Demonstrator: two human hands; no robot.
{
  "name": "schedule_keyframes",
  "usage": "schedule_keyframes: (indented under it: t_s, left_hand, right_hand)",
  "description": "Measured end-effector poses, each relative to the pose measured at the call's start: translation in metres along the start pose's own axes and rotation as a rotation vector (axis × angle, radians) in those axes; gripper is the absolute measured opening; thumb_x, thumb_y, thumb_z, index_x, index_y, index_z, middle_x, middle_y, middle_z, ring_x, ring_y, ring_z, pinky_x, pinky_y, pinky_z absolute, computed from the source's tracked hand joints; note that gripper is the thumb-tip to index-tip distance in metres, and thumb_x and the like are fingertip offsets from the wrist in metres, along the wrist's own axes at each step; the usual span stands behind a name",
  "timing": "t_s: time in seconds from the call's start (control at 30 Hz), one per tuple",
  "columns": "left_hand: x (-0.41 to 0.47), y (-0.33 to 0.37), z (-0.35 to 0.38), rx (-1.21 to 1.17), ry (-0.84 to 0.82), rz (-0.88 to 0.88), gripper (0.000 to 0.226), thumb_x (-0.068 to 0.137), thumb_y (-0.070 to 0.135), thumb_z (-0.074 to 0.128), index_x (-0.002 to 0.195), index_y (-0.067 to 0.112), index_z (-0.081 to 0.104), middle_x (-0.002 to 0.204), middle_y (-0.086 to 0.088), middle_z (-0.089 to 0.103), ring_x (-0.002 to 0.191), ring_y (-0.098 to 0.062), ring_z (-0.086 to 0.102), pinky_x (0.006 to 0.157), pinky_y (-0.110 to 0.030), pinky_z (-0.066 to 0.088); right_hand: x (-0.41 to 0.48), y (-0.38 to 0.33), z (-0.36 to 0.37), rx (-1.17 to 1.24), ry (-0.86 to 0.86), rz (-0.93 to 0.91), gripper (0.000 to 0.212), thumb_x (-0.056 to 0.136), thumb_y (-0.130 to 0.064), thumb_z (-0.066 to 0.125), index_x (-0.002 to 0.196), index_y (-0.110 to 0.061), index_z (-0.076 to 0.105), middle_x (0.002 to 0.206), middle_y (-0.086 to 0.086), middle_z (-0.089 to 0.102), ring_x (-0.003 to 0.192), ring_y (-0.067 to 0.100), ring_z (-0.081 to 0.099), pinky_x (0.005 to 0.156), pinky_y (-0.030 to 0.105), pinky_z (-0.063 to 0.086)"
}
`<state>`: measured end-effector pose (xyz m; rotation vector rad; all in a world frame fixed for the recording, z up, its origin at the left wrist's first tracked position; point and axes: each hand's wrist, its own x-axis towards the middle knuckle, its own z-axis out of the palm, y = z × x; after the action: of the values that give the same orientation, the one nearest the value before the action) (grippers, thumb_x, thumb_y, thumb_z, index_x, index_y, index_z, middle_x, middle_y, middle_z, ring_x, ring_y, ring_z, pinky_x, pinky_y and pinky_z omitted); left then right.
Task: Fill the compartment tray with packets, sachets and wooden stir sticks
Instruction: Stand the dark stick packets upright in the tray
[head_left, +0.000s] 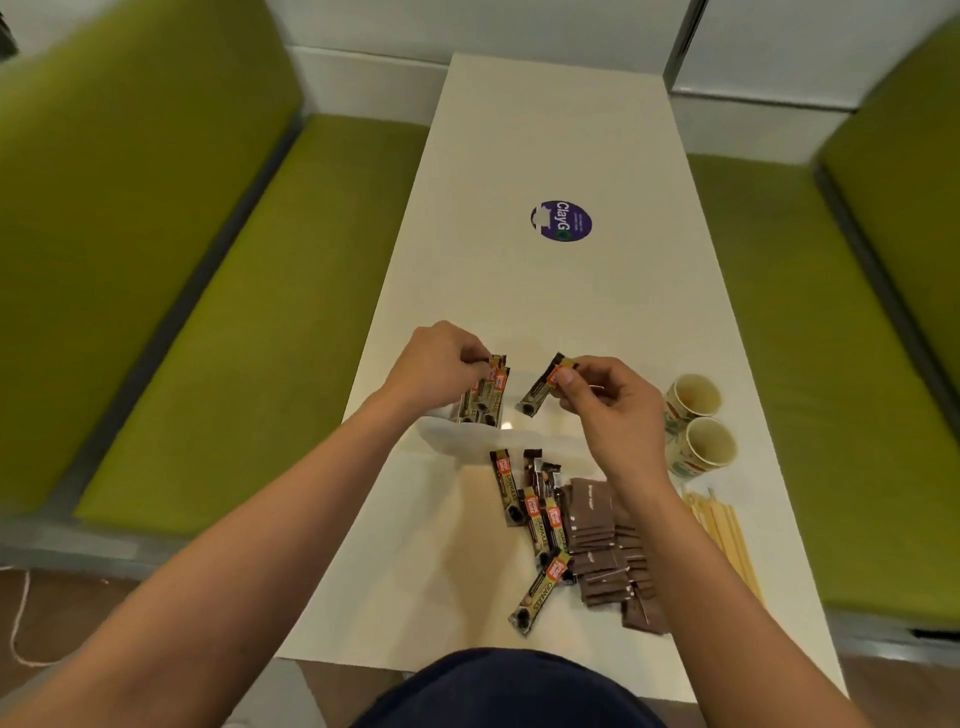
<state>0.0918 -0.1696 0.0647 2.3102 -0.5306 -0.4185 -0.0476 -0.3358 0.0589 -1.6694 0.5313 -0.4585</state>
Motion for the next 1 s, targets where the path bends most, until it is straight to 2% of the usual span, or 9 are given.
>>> schedule_keyframes:
  t_s: [0.1, 0.2, 0.33, 0.43, 0.5, 0.57, 0.7, 0.83, 1.0]
  left_hand:
    - [0.009, -0.008, 0.011, 0.185, -0.023, -0.027, 0.017, 0.089, 0.020, 0.070, 0.103, 0.020, 0.079, 0.100, -0.002, 0.077, 0.093, -0.023, 0.069, 0.083, -0.042, 0.060]
    - [0.011, -0.014, 0.017, 0.290, -0.013, -0.072, 0.018, 0.088, 0.020, 0.069, 0.104, 0.023, 0.077, 0.101, -0.001, 0.075, 0.094, -0.027, 0.068, 0.076, -0.036, 0.056]
    - [0.010, -0.021, 0.019, 0.377, 0.016, -0.069, 0.015, 0.088, 0.018, 0.066, 0.099, 0.024, 0.074, 0.096, -0.001, 0.072, 0.083, -0.025, 0.065, 0.064, -0.029, 0.046]
    - [0.010, -0.025, 0.020, 0.377, 0.035, -0.015, 0.013, 0.089, 0.018, 0.065, 0.100, 0.023, 0.071, 0.098, 0.001, 0.068, 0.084, -0.022, 0.061, 0.063, -0.030, 0.046]
    - [0.009, -0.024, 0.020, 0.371, 0.065, 0.021, 0.018, 0.088, 0.018, 0.067, 0.105, 0.023, 0.067, 0.102, 0.003, 0.061, 0.090, -0.022, 0.058, 0.066, -0.034, 0.047]
    - [0.007, -0.024, 0.020, 0.359, 0.090, 0.037, 0.020, 0.087, 0.017, 0.069, 0.106, 0.023, 0.064, 0.104, 0.003, 0.059, 0.094, -0.022, 0.058, 0.070, -0.038, 0.051]
    - [0.003, -0.026, 0.021, 0.322, 0.089, 0.030, 0.015, 0.085, 0.018, 0.069, 0.098, 0.025, 0.063, 0.102, 0.004, 0.059, 0.096, -0.021, 0.058, 0.071, -0.038, 0.052]
    - [-0.003, -0.027, 0.018, 0.259, 0.093, 0.032, 0.017, 0.086, 0.017, 0.070, 0.100, 0.024, 0.064, 0.102, 0.005, 0.058, 0.096, -0.019, 0.058, 0.067, -0.033, 0.045]
    - [-0.022, -0.023, 0.013, 0.198, 0.211, 0.084, 0.016, 0.089, 0.021, 0.066, 0.105, 0.023, 0.064, 0.105, 0.004, 0.056, 0.099, -0.015, 0.053, 0.070, -0.036, 0.050]
  right_hand:
    - [0.008, 0.003, 0.008, -0.044, -0.008, 0.004, 0.005, 0.091, -0.021, 0.077, 0.094, -0.022, 0.073, 0.087, -0.002, 0.077, 0.085, 0.017, 0.076, 0.083, 0.049, 0.062]
    - [0.016, 0.002, 0.019, -0.088, -0.049, 0.004, 0.006, 0.091, -0.025, 0.075, 0.088, -0.030, 0.073, 0.084, -0.004, 0.077, 0.083, 0.015, 0.075, 0.083, 0.049, 0.061]
    - [0.028, 0.001, 0.036, -0.218, -0.109, -0.010, 0.013, 0.094, -0.028, 0.070, 0.084, -0.035, 0.073, 0.081, -0.014, 0.074, 0.080, 0.005, 0.069, 0.076, 0.030, 0.055]
    - [0.036, 0.008, 0.046, -0.368, -0.163, 0.030, 0.011, 0.096, -0.029, 0.068, 0.091, -0.026, 0.077, 0.086, -0.018, 0.070, 0.075, 0.005, 0.061, 0.071, 0.024, 0.045]
    - [0.040, 0.014, 0.051, -0.443, -0.195, 0.045, 0.015, 0.097, -0.028, 0.067, 0.098, -0.019, 0.078, 0.090, -0.013, 0.070, 0.077, 0.001, 0.058, 0.074, 0.025, 0.042]
    - [0.043, 0.019, 0.055, -0.498, -0.205, 0.051, 0.018, 0.098, -0.028, 0.066, 0.103, -0.015, 0.078, 0.097, -0.005, 0.073, 0.083, 0.006, 0.059, 0.079, 0.026, 0.043]
    - [0.045, 0.027, 0.062, -0.655, -0.193, 0.010, 0.020, 0.098, -0.033, 0.067, 0.103, -0.017, 0.078, 0.099, -0.003, 0.075, 0.091, 0.014, 0.064, 0.075, 0.025, 0.041]
    - [0.042, 0.033, 0.065, -0.733, -0.147, -0.015, 0.024, 0.092, -0.043, 0.071, 0.094, -0.020, 0.078, 0.096, -0.002, 0.073, 0.094, 0.020, 0.066, 0.075, 0.034, 0.051]
    - [0.024, 0.023, 0.047, -0.669, -0.109, -0.066, 0.027, 0.092, -0.047, 0.070, 0.095, -0.022, 0.080, 0.095, -0.006, 0.069, 0.090, 0.011, 0.062, 0.076, 0.028, 0.044]
